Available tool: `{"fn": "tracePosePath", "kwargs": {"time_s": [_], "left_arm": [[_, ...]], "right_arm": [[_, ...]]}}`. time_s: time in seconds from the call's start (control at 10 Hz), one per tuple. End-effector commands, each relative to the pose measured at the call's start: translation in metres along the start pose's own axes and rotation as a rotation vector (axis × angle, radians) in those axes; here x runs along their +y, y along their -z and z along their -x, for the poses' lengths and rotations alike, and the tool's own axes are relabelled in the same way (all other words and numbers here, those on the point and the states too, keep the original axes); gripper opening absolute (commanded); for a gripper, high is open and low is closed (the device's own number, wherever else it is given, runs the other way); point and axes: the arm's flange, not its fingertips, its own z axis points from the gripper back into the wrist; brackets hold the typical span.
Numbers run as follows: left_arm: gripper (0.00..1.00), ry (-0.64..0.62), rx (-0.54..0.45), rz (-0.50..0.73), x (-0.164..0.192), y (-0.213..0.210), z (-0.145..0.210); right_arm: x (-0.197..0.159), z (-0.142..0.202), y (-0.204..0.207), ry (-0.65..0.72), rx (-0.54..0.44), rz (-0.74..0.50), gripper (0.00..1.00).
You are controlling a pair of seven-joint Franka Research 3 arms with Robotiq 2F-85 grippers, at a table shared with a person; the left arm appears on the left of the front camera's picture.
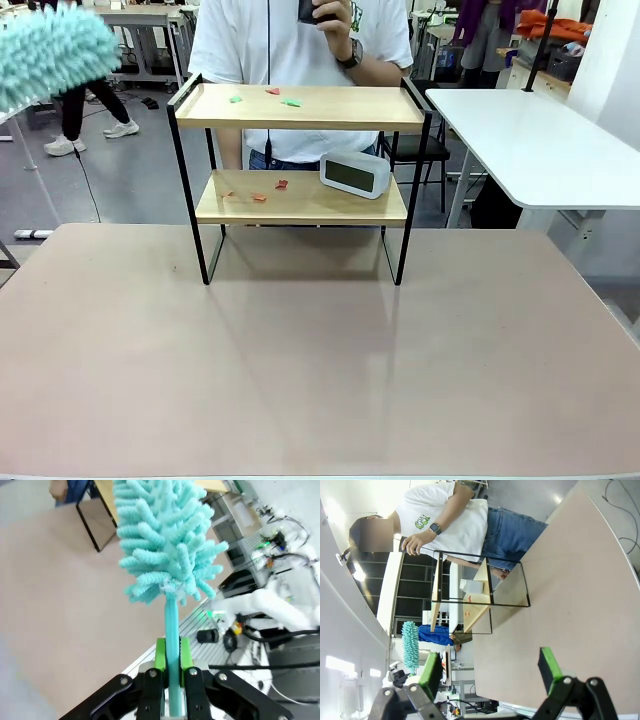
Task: Clean the shelf.
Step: Clean the specific tier of the Shelf with the Duster once objects are removed.
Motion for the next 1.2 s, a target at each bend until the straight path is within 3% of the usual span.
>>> {"fn": "tracePosePath", "kwargs": {"time_s": [0.0, 0.2, 0.3, 0.4, 0.5, 0.7, 1.1], "left_arm": [[0.12, 0.066, 0.119, -0.111, -0.034, 0.025, -0.043], [0.12, 0.124, 0.112, -0.272, -0.072, 0.057, -0.091], [0.12, 0.111, 0.063, -0.319, -0.077, 0.072, -0.11], [0.12, 0.133, 0.075, -0.24, -0.084, 0.08, -0.115], [0.12, 0.147, 0.091, -0.247, -0.089, 0.068, -0.096], [0.12, 0.147, 0.091, -0.247, -0.089, 0.068, -0.096], [0.12, 0.096, 0.035, -0.34, -0.087, 0.125, -0.134]], "right_arm": [[0.002, -0.002, 0.001, -0.025, -0.009, -0.022, 1.0], [0.002, -0.002, 0.001, -0.025, -0.009, -0.022, 1.0], [0.002, -0.002, 0.001, -0.025, -0.009, -0.022, 1.0], [0.002, -0.002, 0.001, -0.025, -0.009, -0.022, 1.0], [0.002, -0.002, 0.001, -0.025, -0.009, -0.022, 1.0], [0.002, -0.002, 0.001, -0.025, -0.009, -0.022, 1.0], [0.002, -0.002, 0.001, -0.025, -0.009, -0.022, 1.0]]}}
